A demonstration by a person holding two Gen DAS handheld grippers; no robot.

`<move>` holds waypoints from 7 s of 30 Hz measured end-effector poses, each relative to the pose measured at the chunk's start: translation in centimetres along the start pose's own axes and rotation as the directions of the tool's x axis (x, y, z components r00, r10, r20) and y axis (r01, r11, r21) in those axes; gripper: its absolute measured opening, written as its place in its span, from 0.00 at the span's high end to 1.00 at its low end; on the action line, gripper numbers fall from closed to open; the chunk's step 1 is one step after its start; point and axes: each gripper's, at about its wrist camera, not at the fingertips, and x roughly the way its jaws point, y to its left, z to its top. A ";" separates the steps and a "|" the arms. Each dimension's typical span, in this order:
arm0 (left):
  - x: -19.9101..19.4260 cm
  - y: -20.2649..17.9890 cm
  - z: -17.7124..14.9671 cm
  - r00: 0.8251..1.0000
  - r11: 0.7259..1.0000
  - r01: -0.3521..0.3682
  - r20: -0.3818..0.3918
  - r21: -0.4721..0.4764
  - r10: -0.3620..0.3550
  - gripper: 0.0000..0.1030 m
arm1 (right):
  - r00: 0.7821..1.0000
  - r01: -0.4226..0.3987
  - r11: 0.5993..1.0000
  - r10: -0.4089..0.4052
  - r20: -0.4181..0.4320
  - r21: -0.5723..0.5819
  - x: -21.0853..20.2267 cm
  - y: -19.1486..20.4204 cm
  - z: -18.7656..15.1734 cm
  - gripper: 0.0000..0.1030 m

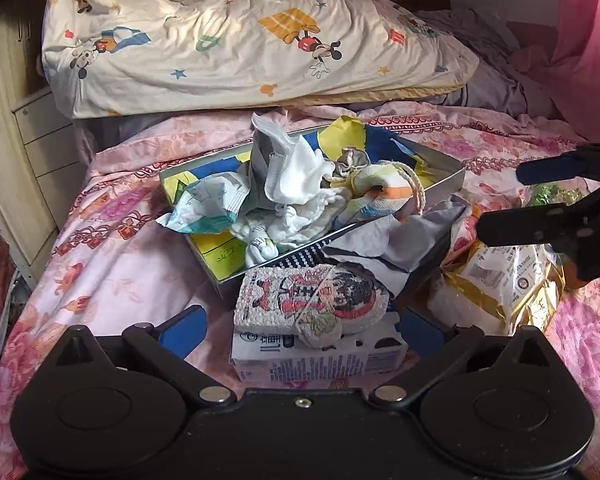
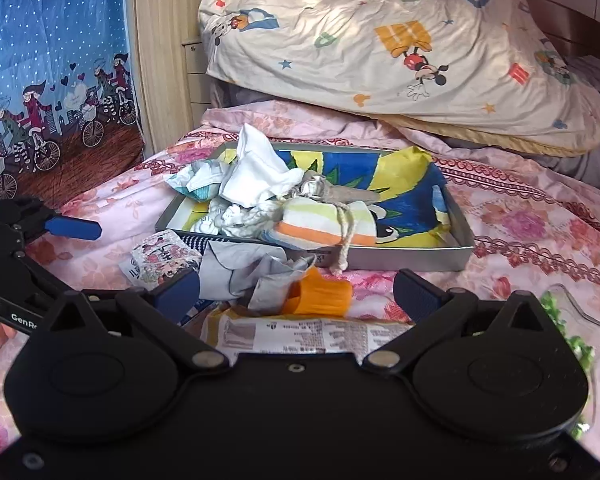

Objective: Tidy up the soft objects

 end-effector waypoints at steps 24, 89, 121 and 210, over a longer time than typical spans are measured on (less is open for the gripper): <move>3.1 2.1 -0.4 0.989 0.987 0.146 0.038 -0.066 -0.144 0.09 | 0.991 -0.008 0.995 -0.005 -0.131 -0.103 10.9 3.9 1.6 0.65; -1.6 9.6 0.3 0.966 0.606 0.233 0.109 -0.761 -0.235 0.90 | 0.987 -0.154 0.988 0.152 -0.042 -0.026 6.1 4.9 2.2 1.00; 5.8 -3.3 15.8 0.970 0.879 0.162 0.237 -0.449 -0.058 0.90 | 0.963 -0.124 0.912 0.015 0.269 0.392 9.2 -12.7 8.5 1.00; -22.6 -8.4 -0.2 0.784 0.823 -0.224 0.406 -0.522 0.471 0.01 | 0.847 0.215 0.935 -0.322 0.424 0.281 -18.2 1.0 0.8 0.00</move>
